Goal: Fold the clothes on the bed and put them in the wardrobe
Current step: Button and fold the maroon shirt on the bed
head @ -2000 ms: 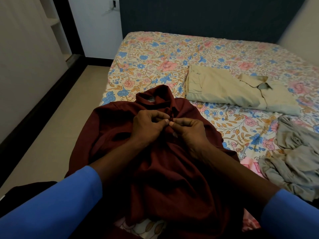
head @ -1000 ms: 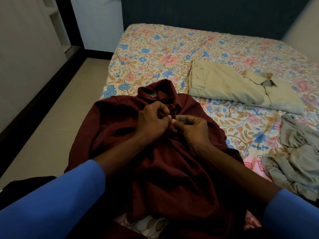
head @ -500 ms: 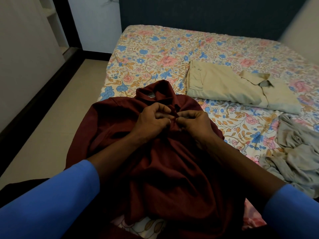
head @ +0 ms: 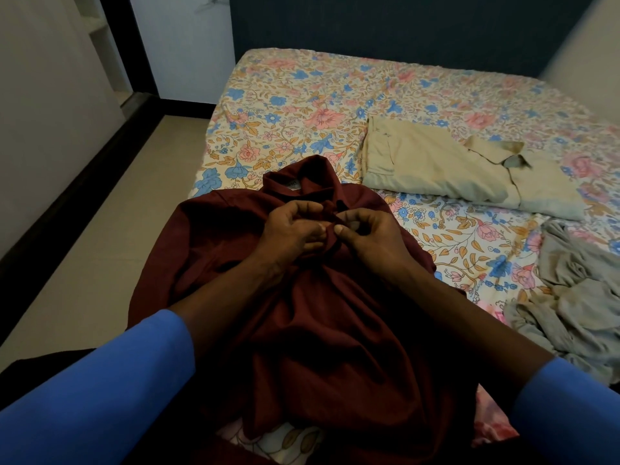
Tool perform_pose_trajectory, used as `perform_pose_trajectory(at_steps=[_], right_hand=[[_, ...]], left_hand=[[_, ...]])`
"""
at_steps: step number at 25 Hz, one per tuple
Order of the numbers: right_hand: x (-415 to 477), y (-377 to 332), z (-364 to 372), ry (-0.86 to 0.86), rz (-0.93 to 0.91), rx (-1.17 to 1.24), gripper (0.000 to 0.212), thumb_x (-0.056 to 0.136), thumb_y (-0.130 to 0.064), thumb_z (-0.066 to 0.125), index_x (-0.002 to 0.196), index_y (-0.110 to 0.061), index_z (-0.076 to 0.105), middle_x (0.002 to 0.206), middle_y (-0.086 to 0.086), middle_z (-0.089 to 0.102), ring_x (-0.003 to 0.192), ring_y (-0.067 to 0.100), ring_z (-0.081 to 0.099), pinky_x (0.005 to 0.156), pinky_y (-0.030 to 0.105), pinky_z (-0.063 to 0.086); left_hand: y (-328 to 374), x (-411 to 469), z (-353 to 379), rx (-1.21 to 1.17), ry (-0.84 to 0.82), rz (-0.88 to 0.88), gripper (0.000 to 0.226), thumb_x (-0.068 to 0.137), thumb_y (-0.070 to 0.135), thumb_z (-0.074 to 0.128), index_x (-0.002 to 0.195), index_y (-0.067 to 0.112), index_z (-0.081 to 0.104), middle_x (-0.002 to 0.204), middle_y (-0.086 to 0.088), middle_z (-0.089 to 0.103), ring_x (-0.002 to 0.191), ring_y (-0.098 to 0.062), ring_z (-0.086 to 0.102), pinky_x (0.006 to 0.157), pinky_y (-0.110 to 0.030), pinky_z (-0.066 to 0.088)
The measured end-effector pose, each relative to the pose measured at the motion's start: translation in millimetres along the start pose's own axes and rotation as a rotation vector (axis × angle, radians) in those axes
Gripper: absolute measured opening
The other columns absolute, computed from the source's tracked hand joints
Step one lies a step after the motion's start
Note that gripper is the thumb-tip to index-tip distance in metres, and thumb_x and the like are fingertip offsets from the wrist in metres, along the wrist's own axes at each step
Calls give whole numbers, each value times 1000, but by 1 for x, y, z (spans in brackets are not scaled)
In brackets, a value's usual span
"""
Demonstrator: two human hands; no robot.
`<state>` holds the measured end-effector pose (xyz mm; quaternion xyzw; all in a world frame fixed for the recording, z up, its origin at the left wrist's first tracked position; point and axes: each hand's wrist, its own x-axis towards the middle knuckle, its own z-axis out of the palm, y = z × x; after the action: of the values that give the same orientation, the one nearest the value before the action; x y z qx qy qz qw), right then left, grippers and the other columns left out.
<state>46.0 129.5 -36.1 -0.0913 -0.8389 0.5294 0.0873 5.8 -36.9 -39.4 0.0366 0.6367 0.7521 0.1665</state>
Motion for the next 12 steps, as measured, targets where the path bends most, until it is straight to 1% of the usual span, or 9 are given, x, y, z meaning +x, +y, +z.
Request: perform_pose_trajectory(at_steps=[2, 4, 6, 8, 9, 11, 12], right_hand=[[2, -1, -2, 40, 4, -8, 14, 91, -12, 77, 99, -23, 79, 84, -3, 76, 83, 15, 74, 82, 40, 63], [1, -2, -4, 46, -28, -99, 16, 91, -12, 77, 96, -26, 78, 80, -9, 74, 76, 7, 69, 74, 28, 57], [-4, -6, -4, 52, -173, -310, 18, 93, -10, 72, 102, -23, 79, 90, -12, 75, 80, 2, 66, 74, 18, 51], [-6, -10, -3, 81, -322, -446, 22, 93, -7, 66, 107, -18, 80, 99, -6, 77, 86, 4, 68, 79, 19, 53], [-6, -11, -3, 84, -337, -460, 23, 94, -6, 64, 107, -18, 80, 100, -5, 78, 86, 5, 69, 79, 21, 54], [-3, -11, -5, 55, -249, -385, 23, 95, -5, 64, 105, -19, 80, 94, -8, 76, 79, 2, 68, 73, 19, 54], [-1, -10, -6, 37, -169, -291, 22, 94, -4, 67, 102, -18, 81, 89, -8, 76, 76, 3, 69, 71, 20, 55]], left_hand=[[2, 0, 0, -20, -8, -24, 24, 92, -3, 65, 112, 10, 65, 96, -11, 74, 85, -22, 73, 76, -33, 63], [1, 0, 2, 24, -17, -13, 23, 93, -2, 67, 114, 8, 64, 96, -15, 72, 83, -23, 71, 78, -35, 62], [-2, -1, 4, 85, -21, 26, 22, 92, -2, 68, 112, 8, 65, 94, -16, 71, 80, -23, 70, 76, -34, 62], [-3, -1, 5, 107, -6, 37, 20, 93, -2, 68, 110, 9, 66, 93, -14, 72, 78, -20, 70, 73, -30, 62], [-2, -1, 5, 108, 3, 29, 19, 93, -1, 67, 109, 9, 66, 94, -13, 72, 77, -19, 70, 72, -28, 62], [1, -1, 6, 98, 10, 4, 19, 94, -1, 68, 111, 6, 66, 93, -12, 71, 75, -16, 69, 69, -24, 62], [2, -1, 6, 86, 7, -11, 19, 93, -2, 68, 111, 5, 66, 92, -12, 70, 73, -15, 68, 69, -24, 61]])
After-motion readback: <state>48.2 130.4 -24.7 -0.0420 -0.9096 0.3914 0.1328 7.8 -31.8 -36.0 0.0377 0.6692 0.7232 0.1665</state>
